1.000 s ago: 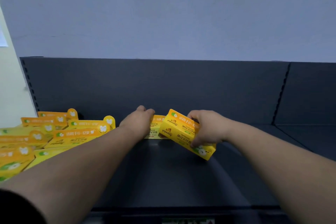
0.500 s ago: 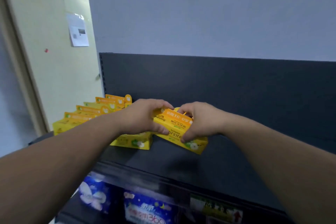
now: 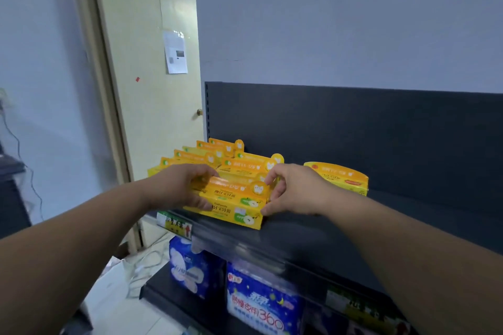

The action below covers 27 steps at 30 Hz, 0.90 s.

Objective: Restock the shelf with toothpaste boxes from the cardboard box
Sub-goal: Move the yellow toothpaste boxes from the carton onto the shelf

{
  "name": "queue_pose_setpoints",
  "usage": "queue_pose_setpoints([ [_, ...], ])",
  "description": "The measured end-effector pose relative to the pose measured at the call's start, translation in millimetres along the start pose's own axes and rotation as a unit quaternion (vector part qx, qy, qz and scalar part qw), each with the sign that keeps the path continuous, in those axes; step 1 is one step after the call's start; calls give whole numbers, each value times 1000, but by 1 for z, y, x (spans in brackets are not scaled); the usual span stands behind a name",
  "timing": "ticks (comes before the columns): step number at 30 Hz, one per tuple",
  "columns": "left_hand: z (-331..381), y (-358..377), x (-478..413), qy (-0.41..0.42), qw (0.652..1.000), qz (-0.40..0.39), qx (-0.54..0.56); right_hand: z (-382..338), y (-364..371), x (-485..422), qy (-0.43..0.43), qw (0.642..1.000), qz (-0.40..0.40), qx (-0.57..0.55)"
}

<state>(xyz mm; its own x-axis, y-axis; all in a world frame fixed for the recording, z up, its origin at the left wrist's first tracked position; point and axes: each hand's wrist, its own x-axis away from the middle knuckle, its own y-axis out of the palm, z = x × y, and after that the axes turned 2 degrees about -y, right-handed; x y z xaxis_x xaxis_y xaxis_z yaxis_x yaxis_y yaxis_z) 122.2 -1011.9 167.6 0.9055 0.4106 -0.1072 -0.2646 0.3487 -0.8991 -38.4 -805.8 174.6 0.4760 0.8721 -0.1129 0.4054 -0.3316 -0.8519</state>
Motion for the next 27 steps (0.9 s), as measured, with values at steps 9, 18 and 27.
queue_pose_setpoints([
  [9, -5, 7, -11, 78, 992, 4, -97, -14, 19, 0, 43, 999, -14, 21],
  [18, 6, 7, -14, 181, 979, 25, -90, -35, 20, 12, 158, 983, 59, 69],
  [27, 47, 33, 2, 298, 949, 45, -88, -53, 36, 75, 257, 938, 199, 120],
])
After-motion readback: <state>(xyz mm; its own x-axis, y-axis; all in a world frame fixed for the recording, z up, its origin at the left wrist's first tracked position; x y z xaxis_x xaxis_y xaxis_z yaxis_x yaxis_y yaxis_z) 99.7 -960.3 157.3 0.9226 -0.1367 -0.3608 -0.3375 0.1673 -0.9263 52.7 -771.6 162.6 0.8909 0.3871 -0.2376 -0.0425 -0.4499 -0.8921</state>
